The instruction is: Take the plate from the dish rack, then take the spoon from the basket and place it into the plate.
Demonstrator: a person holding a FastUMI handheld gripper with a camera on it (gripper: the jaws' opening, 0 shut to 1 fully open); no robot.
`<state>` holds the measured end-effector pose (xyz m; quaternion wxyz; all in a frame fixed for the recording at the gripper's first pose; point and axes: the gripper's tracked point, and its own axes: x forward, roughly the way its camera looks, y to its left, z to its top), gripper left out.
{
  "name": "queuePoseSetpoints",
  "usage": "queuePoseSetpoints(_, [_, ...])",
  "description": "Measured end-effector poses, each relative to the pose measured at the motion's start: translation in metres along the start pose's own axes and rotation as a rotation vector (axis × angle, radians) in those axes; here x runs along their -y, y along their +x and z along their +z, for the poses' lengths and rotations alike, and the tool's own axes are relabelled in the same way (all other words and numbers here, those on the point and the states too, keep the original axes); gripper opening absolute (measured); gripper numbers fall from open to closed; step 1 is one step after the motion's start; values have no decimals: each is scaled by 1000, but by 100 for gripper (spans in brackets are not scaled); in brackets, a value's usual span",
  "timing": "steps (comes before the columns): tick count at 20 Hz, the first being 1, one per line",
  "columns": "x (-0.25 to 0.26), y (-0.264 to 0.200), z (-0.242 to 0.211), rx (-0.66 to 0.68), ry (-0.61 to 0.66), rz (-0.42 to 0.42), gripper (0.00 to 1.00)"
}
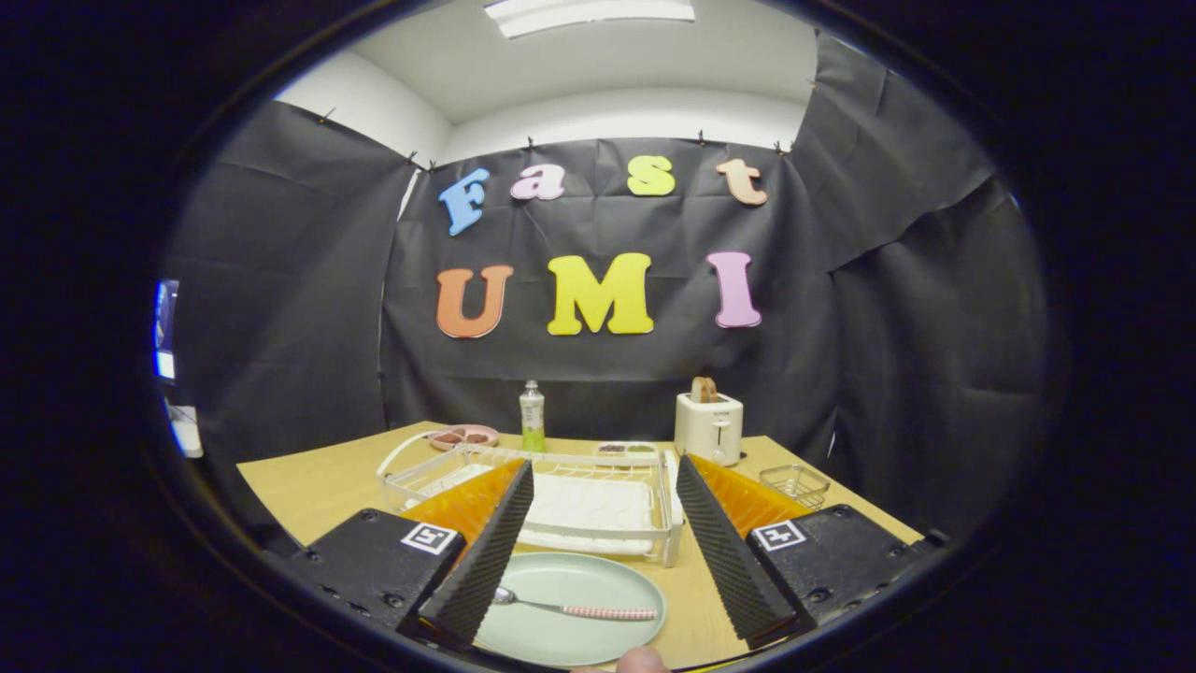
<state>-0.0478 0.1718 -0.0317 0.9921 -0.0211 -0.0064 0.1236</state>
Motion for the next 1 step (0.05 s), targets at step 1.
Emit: queuePoseSetpoints(1, [0, 0, -2, -6, 4, 5, 99])
